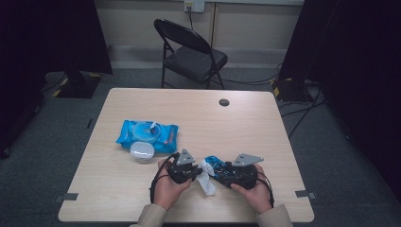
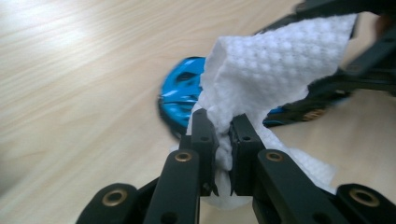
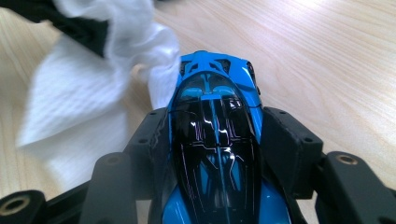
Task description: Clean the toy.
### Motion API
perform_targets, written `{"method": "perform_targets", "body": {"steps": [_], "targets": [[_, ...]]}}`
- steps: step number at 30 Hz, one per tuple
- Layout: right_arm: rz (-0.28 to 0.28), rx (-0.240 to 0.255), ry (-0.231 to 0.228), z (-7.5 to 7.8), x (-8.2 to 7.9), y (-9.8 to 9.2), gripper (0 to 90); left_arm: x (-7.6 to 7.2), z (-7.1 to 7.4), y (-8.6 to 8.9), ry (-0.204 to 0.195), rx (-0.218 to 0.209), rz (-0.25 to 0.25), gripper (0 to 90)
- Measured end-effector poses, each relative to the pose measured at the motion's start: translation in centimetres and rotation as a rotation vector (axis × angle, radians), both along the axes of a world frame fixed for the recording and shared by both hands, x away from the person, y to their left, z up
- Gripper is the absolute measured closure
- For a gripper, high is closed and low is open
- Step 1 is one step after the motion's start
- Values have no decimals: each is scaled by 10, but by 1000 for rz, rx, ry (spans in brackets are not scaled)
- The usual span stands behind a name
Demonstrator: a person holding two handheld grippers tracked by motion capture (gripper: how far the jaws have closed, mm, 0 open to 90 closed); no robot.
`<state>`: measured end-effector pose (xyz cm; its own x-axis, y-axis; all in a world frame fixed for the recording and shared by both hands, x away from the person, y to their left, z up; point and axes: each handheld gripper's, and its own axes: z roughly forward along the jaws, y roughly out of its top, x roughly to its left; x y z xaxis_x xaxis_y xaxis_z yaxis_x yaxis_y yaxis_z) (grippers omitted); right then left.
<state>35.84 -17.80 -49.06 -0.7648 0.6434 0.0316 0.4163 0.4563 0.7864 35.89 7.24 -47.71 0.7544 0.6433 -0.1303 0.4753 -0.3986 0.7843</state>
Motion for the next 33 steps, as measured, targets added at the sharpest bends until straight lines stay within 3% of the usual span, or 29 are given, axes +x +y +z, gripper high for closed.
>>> {"method": "perform_targets", "body": {"steps": [5,15,22,28,33], "targets": [[0,5,-2,0,0,0,434,9,-11,2,10,19,42,826],[1,1,-4,0,0,0,434,12,-20,-2,-5,81,57,808],[-1,0,-4,0,0,0,434,15,-24,-3,13,92,72,802],[-2,-3,-5,0,0,0,433,13,-26,-1,2,69,82,811],[-2,-3,-4,0,0,0,434,10,-24,-5,-7,102,91,830]]}}
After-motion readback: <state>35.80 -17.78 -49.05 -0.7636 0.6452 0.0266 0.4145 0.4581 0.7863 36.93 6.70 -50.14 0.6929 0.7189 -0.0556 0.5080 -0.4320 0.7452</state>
